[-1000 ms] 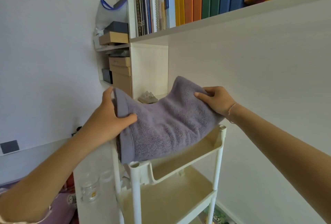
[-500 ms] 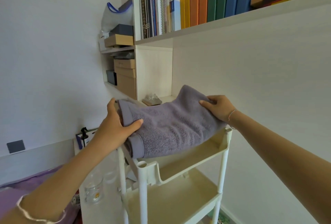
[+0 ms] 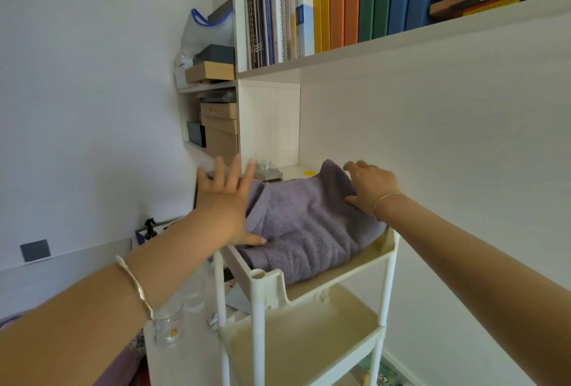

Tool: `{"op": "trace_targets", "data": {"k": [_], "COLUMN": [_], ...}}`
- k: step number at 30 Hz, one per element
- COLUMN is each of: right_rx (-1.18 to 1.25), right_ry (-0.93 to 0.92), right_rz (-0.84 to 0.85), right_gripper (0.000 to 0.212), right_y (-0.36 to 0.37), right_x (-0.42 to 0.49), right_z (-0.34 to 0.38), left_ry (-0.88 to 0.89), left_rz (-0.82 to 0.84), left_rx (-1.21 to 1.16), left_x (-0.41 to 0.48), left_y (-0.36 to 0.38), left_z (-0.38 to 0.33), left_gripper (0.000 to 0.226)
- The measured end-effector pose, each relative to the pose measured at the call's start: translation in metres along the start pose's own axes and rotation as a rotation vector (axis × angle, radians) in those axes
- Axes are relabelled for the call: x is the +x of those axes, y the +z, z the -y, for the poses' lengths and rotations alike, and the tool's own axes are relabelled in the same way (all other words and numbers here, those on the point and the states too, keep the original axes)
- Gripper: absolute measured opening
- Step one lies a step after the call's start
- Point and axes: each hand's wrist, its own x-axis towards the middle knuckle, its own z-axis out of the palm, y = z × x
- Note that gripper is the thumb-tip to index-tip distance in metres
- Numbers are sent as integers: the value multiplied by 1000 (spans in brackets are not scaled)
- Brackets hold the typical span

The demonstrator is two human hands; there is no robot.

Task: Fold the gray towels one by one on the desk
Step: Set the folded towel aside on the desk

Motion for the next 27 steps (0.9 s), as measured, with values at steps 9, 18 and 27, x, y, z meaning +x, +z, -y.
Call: {"op": "trace_targets", "data": {"k": [9, 18, 27], "right_rx": [259, 286, 513], "right_ry": [-230, -195, -256], "right_rz": [437, 486, 315], "right_gripper": [51, 54, 45], "right_y": [8, 32, 24], "right_x": [-21, -47, -102], "right_z": [20, 22, 19], "left_ry": [170, 100, 319], "left_rz": [270, 404, 175], "left_rx": [-197, -169, -375], "left_x": [-9, -25, -59], "left_y": [5, -6, 6], "left_z": [-33, -40, -41], "left_gripper": [86, 82, 98]}}
